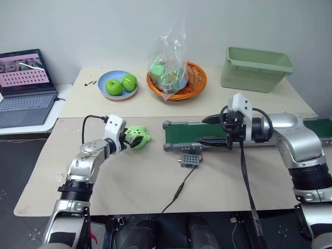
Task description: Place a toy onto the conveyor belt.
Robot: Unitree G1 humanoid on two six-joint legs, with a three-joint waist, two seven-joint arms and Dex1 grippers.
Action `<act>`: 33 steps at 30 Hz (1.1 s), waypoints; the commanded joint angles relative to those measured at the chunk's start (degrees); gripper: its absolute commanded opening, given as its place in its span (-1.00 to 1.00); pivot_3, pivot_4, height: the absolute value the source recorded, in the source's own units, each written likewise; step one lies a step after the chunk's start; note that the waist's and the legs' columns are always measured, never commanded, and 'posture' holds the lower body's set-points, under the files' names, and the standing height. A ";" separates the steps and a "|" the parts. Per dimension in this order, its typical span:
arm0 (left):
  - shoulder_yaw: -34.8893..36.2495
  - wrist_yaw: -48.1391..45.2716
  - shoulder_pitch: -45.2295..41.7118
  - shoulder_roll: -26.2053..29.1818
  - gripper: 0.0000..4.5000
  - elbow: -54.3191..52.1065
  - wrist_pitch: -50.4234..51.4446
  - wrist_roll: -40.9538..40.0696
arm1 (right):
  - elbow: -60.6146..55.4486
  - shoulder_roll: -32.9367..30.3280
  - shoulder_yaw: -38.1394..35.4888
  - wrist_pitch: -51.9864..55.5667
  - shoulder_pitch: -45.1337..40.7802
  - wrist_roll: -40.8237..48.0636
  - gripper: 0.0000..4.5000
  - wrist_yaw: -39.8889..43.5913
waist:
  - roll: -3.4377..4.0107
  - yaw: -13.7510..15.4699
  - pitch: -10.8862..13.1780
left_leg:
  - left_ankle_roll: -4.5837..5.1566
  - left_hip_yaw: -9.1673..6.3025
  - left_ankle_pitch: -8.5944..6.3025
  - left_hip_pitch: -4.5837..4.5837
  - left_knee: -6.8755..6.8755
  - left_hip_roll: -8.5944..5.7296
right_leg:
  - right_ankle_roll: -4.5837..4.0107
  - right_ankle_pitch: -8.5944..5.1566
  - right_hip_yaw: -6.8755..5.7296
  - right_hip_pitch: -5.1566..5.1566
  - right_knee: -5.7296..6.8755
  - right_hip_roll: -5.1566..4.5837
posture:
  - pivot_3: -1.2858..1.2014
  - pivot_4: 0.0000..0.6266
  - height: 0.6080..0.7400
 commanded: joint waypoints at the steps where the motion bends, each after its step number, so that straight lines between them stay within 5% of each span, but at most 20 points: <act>1: -0.28 -0.48 -1.60 -0.53 0.98 5.78 -4.67 1.69 | -2.70 -1.25 -2.34 -0.03 0.04 0.71 1.00 -0.38 | 0.00 0.02 0.00 | 0.00 0.00 0.00 0.01 0.00 0.00 | 0.00 0.00 0.00 0.00 0.00 -0.01 | 0.03 -0.52 0.87; 3: -0.41 -0.77 -2.15 -0.74 0.98 7.15 -5.65 2.15 | -2.93 -1.46 -2.49 0.10 0.27 0.79 1.00 -0.51 | 0.00 0.13 0.00 | 0.01 0.00 0.00 0.00 0.00 0.00 | 0.00 0.00 -0.01 0.01 0.00 -0.01 | 0.03 -0.52 0.87; 6: -0.49 -1.36 -2.65 -1.09 0.70 8.45 -6.42 2.43 | -3.21 -1.69 -2.63 0.20 0.61 0.90 1.00 -0.64 | 0.00 0.30 0.00 | 0.00 0.00 0.00 0.00 0.01 -0.01 | 0.00 0.00 -0.01 0.01 0.00 -0.02 | 0.03 -0.52 0.87; 13: 0.73 -2.07 -2.91 -1.55 -0.38 7.52 -6.48 1.94 | -3.41 -1.79 -2.74 0.14 1.03 0.93 1.00 -0.79 | 0.00 0.26 0.00 | 0.01 0.00 -0.01 0.00 0.01 0.00 | 0.00 0.00 -0.01 0.00 0.01 -0.03 | 0.03 -0.52 0.87; 24: 4.47 -3.63 -5.64 2.24 -0.38 -7.20 -0.83 -1.72 | -2.99 -1.70 -2.66 -0.21 1.06 0.81 1.00 -0.63 | -0.01 0.23 0.00 | 0.01 0.00 -0.01 -0.06 0.01 0.00 | 0.00 0.00 -0.01 -0.03 0.00 -0.02 | 0.03 -0.52 0.87; 33: -1.55 -8.86 -12.44 -1.22 -0.38 -12.36 7.22 -5.58 | -2.85 -1.08 -2.43 -0.24 0.69 0.74 1.00 -1.05 | -0.02 0.40 0.01 | 0.00 -0.01 0.01 -0.05 0.04 -0.01 | 0.01 0.00 -0.05 0.00 0.01 -0.01 | 0.03 -0.52 0.87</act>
